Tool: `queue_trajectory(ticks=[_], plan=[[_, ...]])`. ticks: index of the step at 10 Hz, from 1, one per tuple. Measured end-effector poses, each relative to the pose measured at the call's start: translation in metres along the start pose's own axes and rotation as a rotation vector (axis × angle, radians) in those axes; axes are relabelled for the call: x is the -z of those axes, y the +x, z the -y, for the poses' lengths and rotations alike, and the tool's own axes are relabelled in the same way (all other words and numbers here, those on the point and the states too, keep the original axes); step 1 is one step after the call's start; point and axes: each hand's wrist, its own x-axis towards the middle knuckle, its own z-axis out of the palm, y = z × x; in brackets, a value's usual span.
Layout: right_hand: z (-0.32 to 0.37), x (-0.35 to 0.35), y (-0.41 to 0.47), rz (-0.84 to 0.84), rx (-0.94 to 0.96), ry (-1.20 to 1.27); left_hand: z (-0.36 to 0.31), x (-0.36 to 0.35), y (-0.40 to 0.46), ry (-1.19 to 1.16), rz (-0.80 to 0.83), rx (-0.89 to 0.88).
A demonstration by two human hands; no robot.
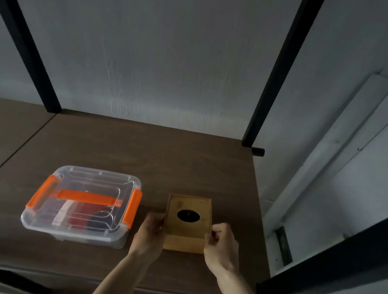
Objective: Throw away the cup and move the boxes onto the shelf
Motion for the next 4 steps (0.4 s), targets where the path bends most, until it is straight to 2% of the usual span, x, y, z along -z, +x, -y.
queue_trajectory(ticks=[1,2,3,4], plan=[[-0.001,-0.001,-0.006,0.043,-0.008,0.016,0.007,0.001,0.006,0.09,0.017,-0.018],[-0.001,0.002,-0.017,0.127,-0.009,-0.006,-0.037,0.008,-0.04,0.214,0.026,-0.069],[0.001,0.007,-0.035,0.135,0.003,-0.174,-0.048,0.019,-0.063,0.39,0.071,-0.175],[0.006,0.013,-0.057,0.025,0.113,-0.397,-0.054,0.036,-0.079,0.551,0.076,-0.294]])
